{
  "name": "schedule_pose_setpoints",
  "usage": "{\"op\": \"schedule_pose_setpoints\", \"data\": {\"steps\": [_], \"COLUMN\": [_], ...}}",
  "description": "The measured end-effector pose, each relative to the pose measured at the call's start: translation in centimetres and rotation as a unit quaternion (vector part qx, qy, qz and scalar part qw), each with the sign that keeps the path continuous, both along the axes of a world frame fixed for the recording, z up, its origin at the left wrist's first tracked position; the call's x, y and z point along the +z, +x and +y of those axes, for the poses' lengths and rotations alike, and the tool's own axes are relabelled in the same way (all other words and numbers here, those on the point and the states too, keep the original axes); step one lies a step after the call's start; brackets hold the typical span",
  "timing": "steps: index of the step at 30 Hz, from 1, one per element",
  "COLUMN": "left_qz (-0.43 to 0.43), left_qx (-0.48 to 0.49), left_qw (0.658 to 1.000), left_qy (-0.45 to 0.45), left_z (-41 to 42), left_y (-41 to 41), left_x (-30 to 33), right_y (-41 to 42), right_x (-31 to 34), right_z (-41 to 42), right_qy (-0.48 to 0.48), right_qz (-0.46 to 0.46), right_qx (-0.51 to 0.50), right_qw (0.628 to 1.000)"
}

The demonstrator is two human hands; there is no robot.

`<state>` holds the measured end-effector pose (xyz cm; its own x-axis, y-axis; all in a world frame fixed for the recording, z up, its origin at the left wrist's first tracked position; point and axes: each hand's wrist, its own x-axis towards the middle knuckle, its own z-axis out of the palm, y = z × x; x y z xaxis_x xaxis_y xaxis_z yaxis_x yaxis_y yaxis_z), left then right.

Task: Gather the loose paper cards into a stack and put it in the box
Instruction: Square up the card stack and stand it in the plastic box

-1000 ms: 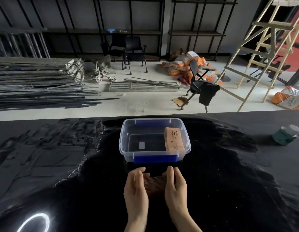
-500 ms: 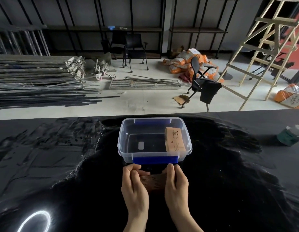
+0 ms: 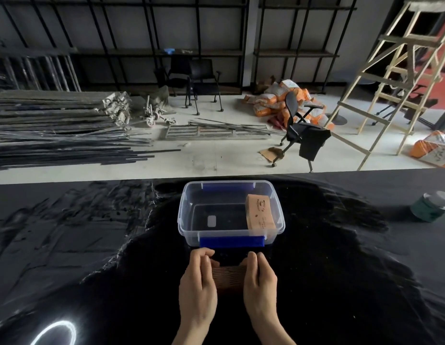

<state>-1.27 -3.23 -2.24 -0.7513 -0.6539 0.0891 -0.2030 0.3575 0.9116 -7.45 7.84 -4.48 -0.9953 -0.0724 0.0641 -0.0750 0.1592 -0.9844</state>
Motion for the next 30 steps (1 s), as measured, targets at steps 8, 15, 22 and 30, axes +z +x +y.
{"op": "schedule_pose_setpoints", "data": {"steps": [8, 15, 22, 30], "left_qz": [-0.182, -0.222, -0.173, -0.037], "left_qx": [-0.289, -0.271, -0.183, -0.084], "left_qw": [0.882, 0.866, 0.948, 0.975], "left_qy": [-0.324, -0.357, -0.193, 0.202], "left_z": [-1.0, -0.8, -1.5, -0.9], "left_y": [0.3, -0.4, 0.4, 0.1], "left_x": [3.1, 3.9, 3.7, 4.1], "right_y": [-0.3, -0.4, -0.7, -0.9], "right_x": [-0.4, 0.0, 3.1, 4.7], "right_z": [0.0, 0.0, 2.3, 2.7], "right_qy": [-0.020, -0.023, -0.054, -0.158], "right_qz": [-0.026, -0.048, -0.056, -0.088], "right_qx": [0.002, 0.016, 0.121, 0.217], "right_qw": [0.999, 0.998, 0.990, 0.959]}}
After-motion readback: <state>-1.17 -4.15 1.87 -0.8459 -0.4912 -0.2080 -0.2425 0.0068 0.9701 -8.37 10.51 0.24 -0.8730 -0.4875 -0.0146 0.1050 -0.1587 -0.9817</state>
